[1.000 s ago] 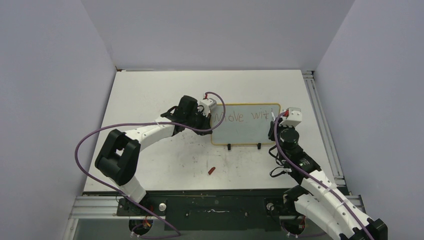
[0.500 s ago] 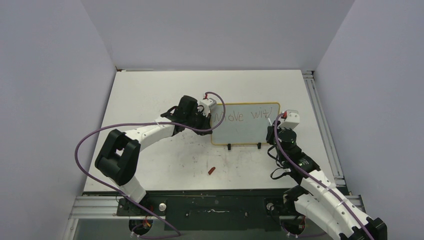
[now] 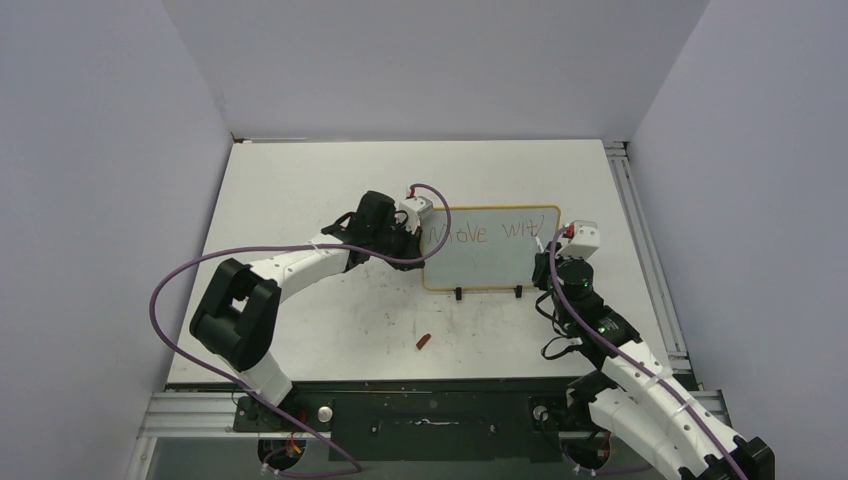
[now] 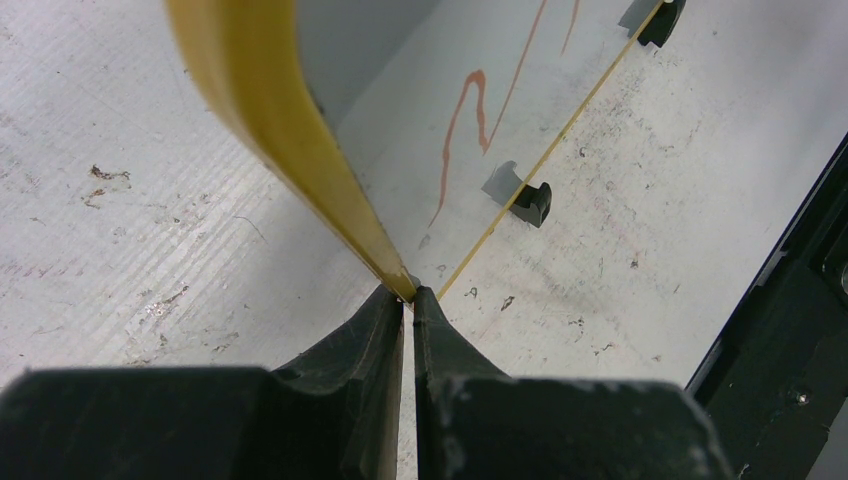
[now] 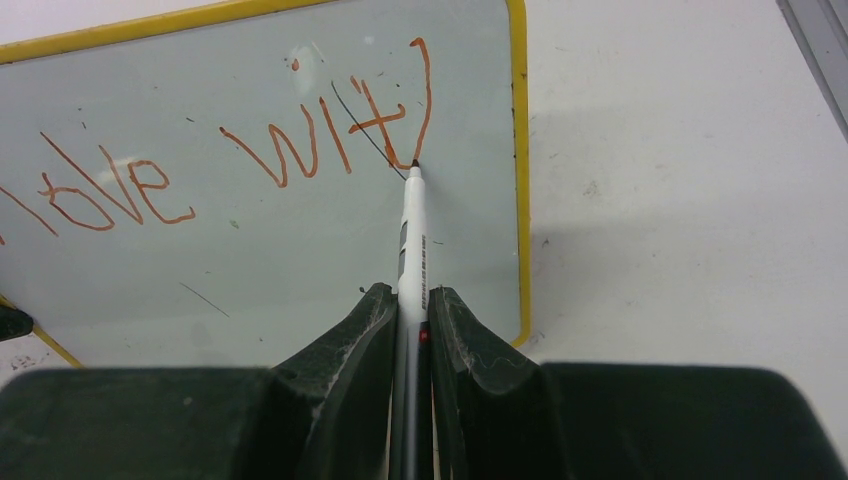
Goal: Write a sentence on the whiteboard
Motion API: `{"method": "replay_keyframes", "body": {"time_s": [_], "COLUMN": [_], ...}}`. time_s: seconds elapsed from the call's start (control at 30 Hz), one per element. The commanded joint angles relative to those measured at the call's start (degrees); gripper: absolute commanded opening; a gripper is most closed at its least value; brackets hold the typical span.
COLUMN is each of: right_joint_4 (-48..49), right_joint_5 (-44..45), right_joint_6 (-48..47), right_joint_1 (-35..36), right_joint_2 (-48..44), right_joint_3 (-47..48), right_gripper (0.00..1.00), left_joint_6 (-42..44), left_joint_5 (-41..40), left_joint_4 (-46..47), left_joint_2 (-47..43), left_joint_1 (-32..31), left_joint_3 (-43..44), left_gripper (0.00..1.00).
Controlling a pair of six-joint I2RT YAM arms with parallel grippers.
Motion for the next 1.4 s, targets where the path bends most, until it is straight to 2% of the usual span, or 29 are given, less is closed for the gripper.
{"method": "replay_keyframes", "body": {"time_s": [0.0, 0.47, 0.93, 1.37], "right_joint_4": [2.8, 6.0, 2.9, -0.2], "right_joint_5": [1.7, 5.1, 8.1, 4.3], "right_joint_6": [-1.4, -4.2, -2.9, -0.6], "right_joint_1": [-0.4, -0.4, -1.5, -1.8], "right_joint_2": [-0.2, 1.9, 2.6, 1.8], "right_joint_3": [1.9, 4.6, 4.7, 2.6], "right_gripper": [0.05, 0.05, 0.05, 0.05], "left_joint_6": [0.7, 0.7, 0.7, 0.7], "left_joint_5": [0.3, 0.4, 0.3, 0.5], "left_joint_4": [0.9, 0.9, 0.9, 0.9], "left_joint_2": [-3.0, -3.0, -3.3, -3.3], "left_joint_1": [-0.2, -0.2, -0.2, -0.2], "left_joint_3": [2.3, 2.3, 2.3, 2.4], "left_gripper": [0.04, 0.04, 0.04, 0.04]}}
